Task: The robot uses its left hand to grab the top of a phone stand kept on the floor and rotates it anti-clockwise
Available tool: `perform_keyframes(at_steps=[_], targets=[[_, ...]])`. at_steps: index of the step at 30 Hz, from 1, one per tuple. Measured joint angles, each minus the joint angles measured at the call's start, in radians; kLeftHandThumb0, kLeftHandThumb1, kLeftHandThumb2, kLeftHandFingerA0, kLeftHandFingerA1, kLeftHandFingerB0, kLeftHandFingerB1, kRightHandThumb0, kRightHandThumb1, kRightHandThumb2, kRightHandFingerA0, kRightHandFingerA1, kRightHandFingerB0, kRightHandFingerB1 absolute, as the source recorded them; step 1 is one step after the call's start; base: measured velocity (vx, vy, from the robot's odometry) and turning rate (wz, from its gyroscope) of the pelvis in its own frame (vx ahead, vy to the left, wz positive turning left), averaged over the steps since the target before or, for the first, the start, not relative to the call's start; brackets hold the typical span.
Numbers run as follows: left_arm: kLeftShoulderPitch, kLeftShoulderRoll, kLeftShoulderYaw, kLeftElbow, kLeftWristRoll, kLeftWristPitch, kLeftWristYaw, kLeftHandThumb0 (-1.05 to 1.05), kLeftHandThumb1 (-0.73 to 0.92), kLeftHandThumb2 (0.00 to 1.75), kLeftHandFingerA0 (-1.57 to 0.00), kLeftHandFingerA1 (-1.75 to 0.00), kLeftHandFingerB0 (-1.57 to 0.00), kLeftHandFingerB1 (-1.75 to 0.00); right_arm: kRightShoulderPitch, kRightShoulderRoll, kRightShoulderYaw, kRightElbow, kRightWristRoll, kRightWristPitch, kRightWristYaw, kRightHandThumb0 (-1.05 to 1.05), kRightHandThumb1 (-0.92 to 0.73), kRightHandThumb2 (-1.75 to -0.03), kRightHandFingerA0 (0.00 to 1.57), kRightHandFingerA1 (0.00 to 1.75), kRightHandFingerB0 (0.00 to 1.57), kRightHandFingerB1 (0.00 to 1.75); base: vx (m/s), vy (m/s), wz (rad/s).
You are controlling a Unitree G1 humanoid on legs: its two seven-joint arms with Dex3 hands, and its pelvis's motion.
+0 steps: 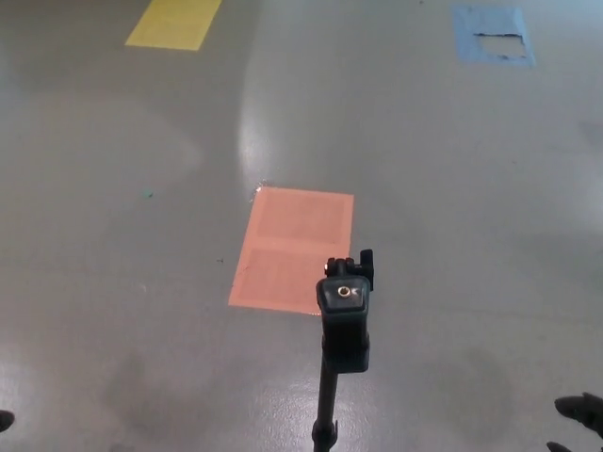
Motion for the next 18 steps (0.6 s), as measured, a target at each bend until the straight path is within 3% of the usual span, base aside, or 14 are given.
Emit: perform_keyframes(at_steps=[1, 2, 4, 6, 7, 9, 10, 11, 12, 13, 14, 18], targets=[[-0.005, 0.002, -0.002, 0.009, 0.000, -0.009, -0.008, -0.62, 0.58, 0.78, -0.20, -0.42, -0.08, -0.34, -0.005, -0.003, 0.003, 0.004, -0.001, -0.003, 0.003, -0.55, -0.81, -0.65, 0.62, 0.42, 0.12, 0.26, 0.00, 0.000, 0.00], [-0.010, 0.002, -0.007, 0.021, 0.001, -0.026, -0.022, -0.33, 0.48, 1.00, -0.02, -0.48, 0.00, -0.47, -0.009, -0.007, 0.008, 0.012, -0.003, -0.007, 0.008, -0.54, -0.82, -0.64, 0.60, 0.41, 0.13, 0.27, 0.00, 0.000, 0.00], [-0.012, 0.001, -0.011, 0.029, 0.001, -0.038, -0.032, -0.33, 0.48, 1.00, -0.02, -0.48, 0.00, -0.47, -0.011, -0.010, 0.010, 0.022, -0.003, -0.012, 0.015, -0.54, -0.82, -0.64, 0.60, 0.41, 0.13, 0.27, 0.00, 0.000, 0.00], [-0.010, -0.005, -0.014, 0.026, 0.001, -0.064, -0.040, -0.33, 0.46, 0.99, -0.01, -0.48, 0.00, -0.47, -0.015, -0.013, 0.009, 0.041, -0.002, -0.019, 0.026, -0.54, -0.81, -0.64, 0.59, 0.41, 0.13, 0.27, 0.00, 0.000, 0.00], [-0.008, -0.008, -0.015, 0.018, 0.001, -0.075, -0.040, -0.51, 0.53, 0.64, -0.09, -0.30, -0.07, -0.21, -0.015, -0.014, 0.009, 0.045, -0.002, -0.020, 0.030, -0.53, -0.81, -0.64, 0.59, 0.41, 0.13, 0.27, 0.00, 0.000, 0.00], [0.002, -0.018, -0.013, -0.015, 0.000, -0.098, -0.039, -0.55, 0.54, 0.56, -0.04, -0.27, -0.02, -0.24, -0.016, -0.014, 0.008, 0.050, -0.001, -0.023, 0.035, -0.53, -0.81, -0.64, 0.58, 0.41, 0.13, 0.26, 0.00, 0.000, 0.00], [0.012, -0.029, -0.008, -0.048, -0.003, -0.113, -0.038, -0.55, 0.54, 0.56, -0.04, -0.27, -0.02, -0.24, -0.017, -0.014, 0.008, 0.052, -0.001, -0.024, 0.038, -0.53, -0.81, -0.64, 0.58, 0.41, 0.13, 0.26, 0.00, 0.000, 0.00], [0.019, -0.038, -0.006, -0.078, -0.005, -0.124, -0.038, -0.57, 0.39, 0.77, -0.01, -0.29, -0.01, -0.23, -0.018, -0.013, 0.007, 0.053, 0.000, -0.025, 0.040, -0.53, -0.81, -0.64, 0.58, 0.40, 0.13, 0.27, 0.00, 0.000, 0.00], [0.028, -0.048, -0.006, -0.120, -0.007, -0.137, -0.038, -0.61, 0.49, 0.64, -0.07, -0.23, -0.04, -0.19, -0.019, -0.013, 0.007, 0.053, 0.000, -0.026, 0.042, -0.61, -0.67, -0.88, 0.52, 0.53, 0.08, 0.37, 0.00, 0.000, 0.00], [0.034, -0.056, -0.006, -0.156, -0.008, -0.146, -0.038, -0.61, 0.49, 0.64, -0.07, -0.23, -0.04, -0.19, -0.019, -0.013, 0.007, 0.053, 0.000, -0.026, 0.042, -0.61, -0.67, -0.88, 0.52, 0.53, 0.08, 0.37, 0.00, 0.000, 0.00], [0.037, -0.061, -0.006, -0.186, -0.008, -0.151, -0.038, -0.58, 0.38, 0.75, -0.05, -0.24, 0.00, -0.22, -0.019, -0.012, 0.007, 0.053, 0.000, -0.026, 0.042, -0.61, -0.67, -0.88, 0.52, 0.53, 0.08, 0.36, 0.00, 0.000, 0.00], [0.056, -0.082, -0.007, -0.315, -0.011, -0.162, -0.038, -0.62, 0.39, 0.74, -0.05, -0.26, 0.00, -0.19, -0.020, -0.010, 0.007, 0.053, 0.000, -0.027, 0.043, -0.61, -0.67, -0.88, 0.50, 0.52, 0.08, 0.35, 0.00, 0.000, 0.00]])
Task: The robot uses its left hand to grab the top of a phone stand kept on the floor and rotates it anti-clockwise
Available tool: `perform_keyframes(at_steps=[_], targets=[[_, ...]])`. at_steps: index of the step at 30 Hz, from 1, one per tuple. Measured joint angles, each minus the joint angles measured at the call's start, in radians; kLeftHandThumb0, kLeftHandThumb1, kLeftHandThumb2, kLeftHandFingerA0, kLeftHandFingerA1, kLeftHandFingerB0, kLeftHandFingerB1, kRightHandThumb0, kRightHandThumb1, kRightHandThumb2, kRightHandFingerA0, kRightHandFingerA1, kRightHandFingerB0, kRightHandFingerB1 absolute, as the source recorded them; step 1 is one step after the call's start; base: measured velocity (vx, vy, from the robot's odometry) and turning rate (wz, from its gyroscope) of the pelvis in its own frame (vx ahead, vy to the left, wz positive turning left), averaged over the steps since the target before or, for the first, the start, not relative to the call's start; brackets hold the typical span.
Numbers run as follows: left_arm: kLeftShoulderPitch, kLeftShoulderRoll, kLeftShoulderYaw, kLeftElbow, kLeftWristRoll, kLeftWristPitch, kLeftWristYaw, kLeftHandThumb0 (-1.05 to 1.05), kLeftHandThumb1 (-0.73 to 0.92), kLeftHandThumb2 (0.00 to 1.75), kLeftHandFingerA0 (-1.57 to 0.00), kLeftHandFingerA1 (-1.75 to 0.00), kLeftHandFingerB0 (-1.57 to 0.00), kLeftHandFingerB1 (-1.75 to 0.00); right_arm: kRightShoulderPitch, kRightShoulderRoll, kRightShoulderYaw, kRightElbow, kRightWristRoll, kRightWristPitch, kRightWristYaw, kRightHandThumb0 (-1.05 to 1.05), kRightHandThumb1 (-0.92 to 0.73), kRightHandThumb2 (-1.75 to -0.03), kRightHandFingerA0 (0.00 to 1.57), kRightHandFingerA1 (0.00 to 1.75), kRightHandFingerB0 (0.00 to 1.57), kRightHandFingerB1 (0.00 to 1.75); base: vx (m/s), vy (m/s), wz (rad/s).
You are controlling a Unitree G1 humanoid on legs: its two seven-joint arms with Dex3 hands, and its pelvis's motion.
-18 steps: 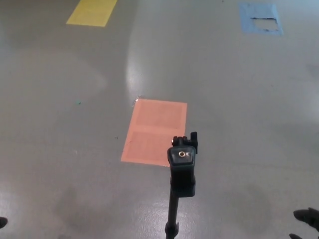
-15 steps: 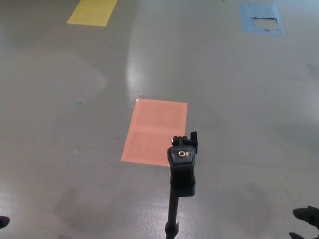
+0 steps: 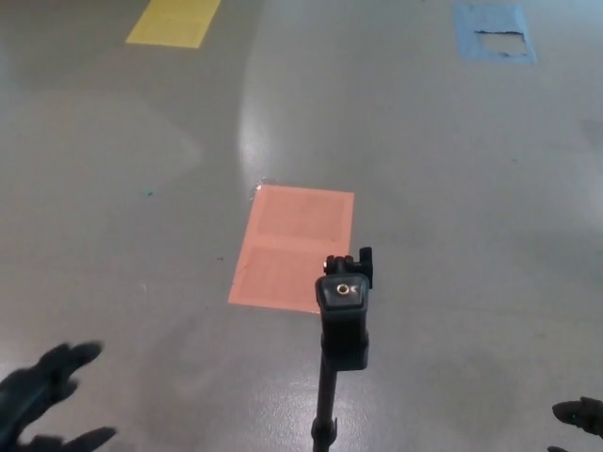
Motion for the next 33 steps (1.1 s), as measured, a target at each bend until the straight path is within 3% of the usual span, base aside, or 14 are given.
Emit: perform_keyframes(at_steps=[1, 5, 6, 7, 8, 14, 15, 17, 19, 20, 21, 22, 23, 33], targets=[[0.007, -0.006, -0.001, -0.050, -0.001, -0.003, 0.000, -0.66, 0.42, 0.77, -0.08, -0.23, 0.00, -0.29, 0.000, 0.000, 0.000, 0.000, 0.000, 0.000, 0.001, -0.62, -0.67, -0.90, 0.53, 0.54, 0.07, 0.35, 0.00, 0.000, 0.00], [0.027, -0.028, -0.006, -0.201, -0.006, -0.004, 0.000, -0.62, 0.39, 0.74, -0.07, -0.22, -0.06, -0.23, 0.000, 0.000, 0.000, 0.000, 0.000, 0.000, 0.004, -0.60, -0.67, -0.89, 0.52, 0.54, 0.06, 0.35, 0.00, 0.000, 0.00], [0.030, -0.032, -0.008, -0.226, -0.007, -0.004, 0.000, -0.50, 0.42, 0.54, -0.08, -0.26, -0.05, -0.26, 0.000, 0.000, 0.000, 0.000, 0.000, -0.001, 0.005, -0.60, -0.67, -0.87, 0.52, 0.53, 0.07, 0.36, 0.00, 0.000, 0.00], [0.034, -0.036, -0.011, -0.266, -0.007, -0.004, 0.000, -0.50, 0.42, 0.54, -0.08, -0.26, -0.05, -0.26, 0.000, 0.001, 0.000, 0.000, 0.000, -0.001, 0.006, -0.60, -0.67, -0.87, 0.52, 0.53, 0.07, 0.36, 0.00, 0.000, 0.00], [0.036, -0.039, -0.013, -0.290, -0.008, -0.004, 0.000, -0.52, 0.34, 0.69, -0.06, -0.29, -0.01, -0.30, 0.000, 0.001, 0.000, 0.000, 0.000, -0.001, 0.006, -0.59, -0.67, -0.88, 0.52, 0.53, 0.07, 0.36, 0.00, 0.000, 0.00], [0.042, -0.056, -0.038, -0.491, -0.007, -0.002, 0.000, -0.48, 0.34, 0.65, -0.07, -0.32, -0.04, -0.27, 0.000, 0.001, 0.000, 0.000, 0.000, -0.001, 0.010, -0.59, -0.67, -0.91, 0.51, 0.54, 0.06, 0.33, 0.00, 0.000, 0.00], [0.043, -0.059, -0.041, -0.515, -0.007, -0.002, 0.000, -0.47, 0.40, 0.53, -0.08, -0.30, 0.00, -0.32, 0.000, 0.001, 0.000, 0.000, 0.000, -0.001, 0.011, -0.60, -0.67, -0.89, 0.50, 0.53, 0.06, 0.33, 0.00, 0.000, 0.00], [0.042, -0.068, -0.048, -0.570, -0.006, -0.002, 0.000, -0.49, 0.34, 0.68, -0.07, -0.31, -0.01, -0.27, 0.000, 0.001, 0.000, 0.000, 0.000, -0.001, 0.012, -0.60, -0.67, -0.89, 0.49, 0.53, 0.06, 0.33, 0.00, 0.000, 0.00], [0.042, -0.078, -0.061, -0.653, -0.005, -0.001, 0.000, -0.49, 0.34, 0.68, -0.07, -0.31, -0.01, -0.27, 0.000, 0.001, 0.000, 0.000, 0.001, -0.001, 0.014, -0.60, -0.67, -0.89, 0.49, 0.53, 0.06, 0.33, 0.00, 0.000, 0.00], [0.042, -0.080, -0.066, -0.676, -0.004, -0.001, 0.000, -0.45, 0.40, 0.52, -0.07, -0.30, 0.00, -0.32, 0.000, 0.001, 0.000, 0.000, 0.001, -0.001, 0.015, -0.61, -0.67, -0.89, 0.47, 0.52, 0.07, 0.32, 0.00, 0.000, 0.00], [0.042, -0.083, -0.077, -0.734, -0.001, -0.001, 0.000, -0.47, 0.34, 0.64, -0.07, -0.28, -0.04, -0.26, 0.000, 0.001, 0.000, 0.000, 0.001, -0.001, 0.017, -0.53, -0.79, -0.66, 0.56, 0.41, 0.11, 0.23, 0.00, 0.000, 0.00], [0.042, -0.084, -0.080, -0.752, 0.000, -0.001, 0.000, -0.47, 0.34, 0.64, -0.07, -0.28, -0.04, -0.26, 0.000, 0.001, 0.000, 0.000, 0.001, -0.001, 0.018, -0.53, -0.79, -0.66, 0.56, 0.41, 0.11, 0.23, 0.00, 0.000, 0.00], [0.042, -0.086, -0.086, -0.786, 0.002, -0.001, -0.001, -0.45, 0.32, 0.66, -0.06, -0.30, -0.01, -0.28, 0.000, 0.001, 0.000, 0.000, 0.001, -0.001, 0.020, -0.61, -0.67, -0.88, 0.51, 0.53, 0.07, 0.33, 0.00, 0.000, 0.00], [0.014, -0.097, -0.155, -1.110, 0.038, 0.006, -0.009, -0.56, 0.37, 0.69, -0.06, -0.34, -0.03, -0.28, -0.006, 0.001, -0.002, 0.011, 0.003, -0.002, 0.051, -0.60, -0.67, -0.88, 0.48, 0.53, 0.07, 0.33, 0.00, 0.000, 0.00]])
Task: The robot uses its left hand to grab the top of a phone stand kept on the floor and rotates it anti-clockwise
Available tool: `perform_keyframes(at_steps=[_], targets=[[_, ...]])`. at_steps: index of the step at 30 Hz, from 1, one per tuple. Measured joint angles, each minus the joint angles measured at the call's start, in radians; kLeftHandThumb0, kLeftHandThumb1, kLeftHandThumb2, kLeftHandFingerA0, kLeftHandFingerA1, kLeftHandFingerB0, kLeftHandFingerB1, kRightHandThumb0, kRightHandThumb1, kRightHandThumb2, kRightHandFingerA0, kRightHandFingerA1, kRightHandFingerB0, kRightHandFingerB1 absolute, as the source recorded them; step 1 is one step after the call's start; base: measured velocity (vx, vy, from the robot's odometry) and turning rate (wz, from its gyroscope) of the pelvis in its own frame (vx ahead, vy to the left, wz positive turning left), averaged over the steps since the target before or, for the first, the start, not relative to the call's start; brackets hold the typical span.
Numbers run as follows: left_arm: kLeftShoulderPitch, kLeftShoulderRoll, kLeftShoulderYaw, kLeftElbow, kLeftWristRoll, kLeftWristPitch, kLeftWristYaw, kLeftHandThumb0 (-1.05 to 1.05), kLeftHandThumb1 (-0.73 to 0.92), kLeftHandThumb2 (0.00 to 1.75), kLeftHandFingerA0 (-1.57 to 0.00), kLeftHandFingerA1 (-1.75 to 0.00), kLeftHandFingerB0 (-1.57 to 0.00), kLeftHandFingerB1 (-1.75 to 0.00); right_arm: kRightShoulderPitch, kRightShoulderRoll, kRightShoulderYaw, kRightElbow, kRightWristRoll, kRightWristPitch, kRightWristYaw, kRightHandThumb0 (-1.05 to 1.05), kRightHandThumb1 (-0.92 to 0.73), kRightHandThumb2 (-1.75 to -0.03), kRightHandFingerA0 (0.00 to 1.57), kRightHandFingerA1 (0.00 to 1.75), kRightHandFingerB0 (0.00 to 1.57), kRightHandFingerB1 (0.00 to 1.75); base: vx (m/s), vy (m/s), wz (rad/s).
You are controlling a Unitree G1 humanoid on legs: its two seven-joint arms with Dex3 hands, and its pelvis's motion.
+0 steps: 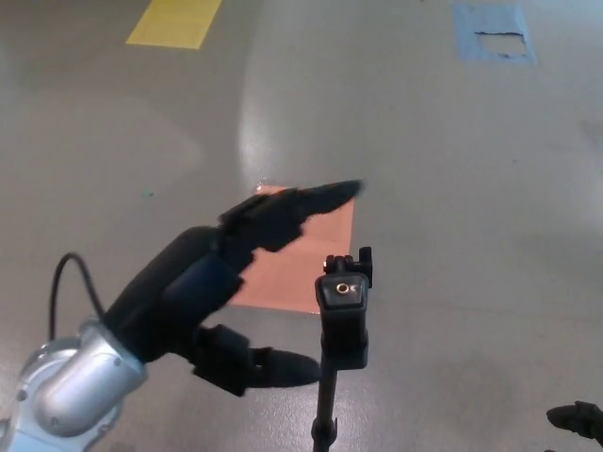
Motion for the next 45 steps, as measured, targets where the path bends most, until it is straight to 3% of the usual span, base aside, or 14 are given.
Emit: perform_keyframes(at_steps=[3, 4, 5, 19, 20, 25, 26, 27, 28, 29, 30, 31, 45], targets=[[-0.015, -0.001, -0.028, -0.085, 0.023, 0.008, -0.010, -0.58, 0.37, 0.70, -0.06, -0.33, -0.03, -0.27, -0.004, -0.001, -0.005, 0.009, 0.004, -0.001, 0.022, -0.60, -0.67, -0.88, 0.49, 0.53, 0.06, 0.32, 0.00, 0.000, 0.00], [-0.018, -0.001, -0.032, -0.096, 0.028, 0.010, -0.012, -0.53, 0.46, 0.54, -0.08, -0.30, -0.01, -0.30, -0.005, -0.001, -0.006, 0.010, 0.005, -0.001, 0.027, -0.59, -0.67, -0.88, 0.49, 0.53, 0.06, 0.31, 0.00, 0.000, 0.00], [-0.024, -0.001, -0.042, -0.113, 0.040, 0.015, -0.016, -0.56, 0.36, 0.70, -0.08, -0.32, -0.01, -0.26, -0.006, -0.002, -0.007, 0.013, 0.007, -0.001, 0.036, -0.59, -0.67, -0.87, 0.50, 0.54, 0.06, 0.31, 0.00, 0.000, 0.00], [-0.053, -0.017, -0.071, -0.120, 0.108, 0.044, -0.029, -0.52, 0.37, 0.62, -0.09, -0.32, -0.06, -0.34, -0.012, -0.003, -0.010, 0.018, 0.021, -0.005, 0.095, -0.60, -0.66, -0.89, 0.48, 0.54, 0.06, 0.32, 0.00, 0.000, 0.00], [-0.056, -0.020, -0.071, -0.110, 0.117, 0.044, -0.026, -0.28, 0.24, 0.81, 0.00, -0.48, -0.01, -0.49, -0.012, -0.003, -0.010, 0.017, 0.021, -0.005, 0.099, -0.59, -0.66, -0.89, 0.48, 0.54, 0.07, 0.31, 0.00, 0.000, 0.00], [-0.070, -0.039, -0.071, -0.060, 0.157, 0.036, -0.004, -0.27, 0.25, 0.81, 0.00, -0.48, -0.01, -0.49, -0.017, -0.004, -0.009, 0.015, 0.021, -0.004, 0.107, -0.60, -0.67, -0.90, 0.47, 0.53, 0.06, 0.32, 0.00, 0.000, 0.00], [-0.074, -0.046, -0.071, -0.049, 0.168, 0.034, 0.004, -0.41, 0.42, 0.52, -0.18, -0.31, -0.17, -0.33, -0.019, -0.004, -0.008, 0.015, 0.021, -0.004, 0.108, -0.53, -0.80, -0.63, 0.53, 0.41, 0.09, 0.26, 0.00, 0.000, 0.00], [-0.076, -0.049, -0.071, -0.043, 0.173, 0.030, 0.009, -0.41, 0.42, 0.52, -0.18, -0.31, -0.17, -0.33, -0.020, -0.005, -0.008, 0.015, 0.021, -0.004, 0.108, -0.53, -0.80, -0.63, 0.53, 0.41, 0.09, 0.26, 0.00, 0.000, 0.00], [-0.078, -0.053, -0.071, -0.037, 0.180, 0.027, 0.016, -0.23, 0.23, 0.81, -0.06, -0.50, -0.08, -0.50, -0.021, -0.005, -0.007, 0.015, 0.021, -0.004, 0.109, -0.60, -0.66, -0.90, 0.47, 0.54, 0.06, 0.31, 0.00, 0.000, 0.00], [-0.082, -0.061, -0.071, -0.023, 0.199, 0.019, 0.033, -0.23, 0.23, 0.81, -0.06, -0.50, -0.08, -0.50, -0.024, -0.005, -0.007, 0.015, 0.021, -0.004, 0.110, -0.60, -0.66, -0.90, 0.47, 0.54, 0.06, 0.31, 0.00, 0.000, 0.00], [-0.082, -0.066, -0.071, -0.016, 0.209, 0.016, 0.043, -0.22, 0.23, 0.81, -0.08, -0.50, -0.10, -0.50, -0.025, -0.005, -0.007, 0.016, 0.021, -0.004, 0.111, -0.53, -0.80, -0.63, 0.54, 0.41, 0.09, 0.26, 0.00, 0.000, 0.00], [-0.084, -0.073, -0.072, -0.006, 0.227, 0.010, 0.059, -0.22, 0.24, 0.82, -0.08, -0.50, -0.10, -0.51, -0.027, -0.005, -0.007, 0.016, 0.021, -0.004, 0.113, -0.60, -0.66, -0.87, 0.49, 0.54, 0.07, 0.32, 0.00, 0.000, 0.00], [-0.094, -0.108, -0.096, 0.100, 0.392, -0.057, 0.207, -0.22, 0.24, 0.82, -0.12, -0.51, -0.12, -0.51, -0.033, -0.005, -0.007, 0.020, 0.021, -0.004, 0.124, -0.60, -0.67, -0.88, 0.48, 0.53, 0.06, 0.32, 0.00, 0.000, 0.00]])
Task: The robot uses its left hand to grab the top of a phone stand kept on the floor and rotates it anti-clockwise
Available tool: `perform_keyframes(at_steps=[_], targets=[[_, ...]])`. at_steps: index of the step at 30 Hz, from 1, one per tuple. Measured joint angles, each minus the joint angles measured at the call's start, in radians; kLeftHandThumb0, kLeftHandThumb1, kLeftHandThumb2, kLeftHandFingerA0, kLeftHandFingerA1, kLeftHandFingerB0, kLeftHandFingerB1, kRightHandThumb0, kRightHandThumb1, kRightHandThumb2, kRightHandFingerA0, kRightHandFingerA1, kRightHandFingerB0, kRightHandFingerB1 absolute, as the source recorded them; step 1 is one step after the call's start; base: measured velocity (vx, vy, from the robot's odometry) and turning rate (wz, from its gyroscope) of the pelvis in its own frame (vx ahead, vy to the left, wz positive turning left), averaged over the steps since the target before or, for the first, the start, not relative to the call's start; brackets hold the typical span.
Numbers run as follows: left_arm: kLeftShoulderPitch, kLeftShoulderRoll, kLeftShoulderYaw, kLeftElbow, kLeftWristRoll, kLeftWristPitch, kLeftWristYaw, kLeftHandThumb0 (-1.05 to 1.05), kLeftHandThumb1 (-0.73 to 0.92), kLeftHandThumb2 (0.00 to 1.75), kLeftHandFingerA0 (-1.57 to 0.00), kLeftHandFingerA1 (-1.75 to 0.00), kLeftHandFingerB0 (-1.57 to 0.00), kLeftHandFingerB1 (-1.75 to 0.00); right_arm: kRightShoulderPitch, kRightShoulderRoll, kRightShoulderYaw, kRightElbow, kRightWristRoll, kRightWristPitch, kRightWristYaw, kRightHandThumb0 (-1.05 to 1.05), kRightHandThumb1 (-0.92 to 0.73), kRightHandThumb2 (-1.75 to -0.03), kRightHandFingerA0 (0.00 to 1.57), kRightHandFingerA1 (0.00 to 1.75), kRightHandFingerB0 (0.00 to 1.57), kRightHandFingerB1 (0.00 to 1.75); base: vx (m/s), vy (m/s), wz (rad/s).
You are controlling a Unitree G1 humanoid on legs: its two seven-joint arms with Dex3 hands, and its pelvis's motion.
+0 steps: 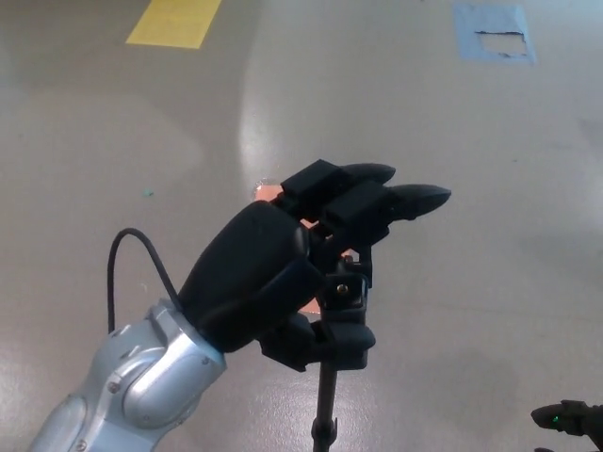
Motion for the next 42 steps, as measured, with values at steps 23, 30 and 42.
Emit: perform_keyframes(at_steps=[23, 30, 42], targets=[[0.000, 0.014, -0.012, 0.037, 0.062, -0.024, 0.046, -0.23, 0.23, 0.82, -0.10, -0.51, -0.10, -0.50, -0.002, 0.000, 0.006, 0.000, -0.001, 0.003, 0.012, -0.60, -0.67, -0.88, 0.47, 0.53, 0.07, 0.32, 0.00, 0.000, 0.00], [0.000, 0.016, -0.011, 0.052, 0.071, -0.024, 0.060, -0.24, 0.25, 0.83, -0.11, -0.51, -0.11, -0.50, -0.004, -0.001, 0.007, 0.000, -0.001, 0.004, 0.014, -0.59, -0.67, -0.87, 0.47, 0.53, 0.07, 0.31, 0.00, 0.000, 0.00], [-0.007, 0.017, -0.011, 0.073, 0.082, -0.048, 0.080, -0.23, 0.32, 0.87, -0.11, -0.52, -0.13, -0.51, -0.014, -0.002, 0.006, 0.000, -0.001, 0.006, 0.018, -0.60, -0.67, -0.88, 0.48, 0.53, 0.07, 0.32, 0.00, 0.000, 0.00]])
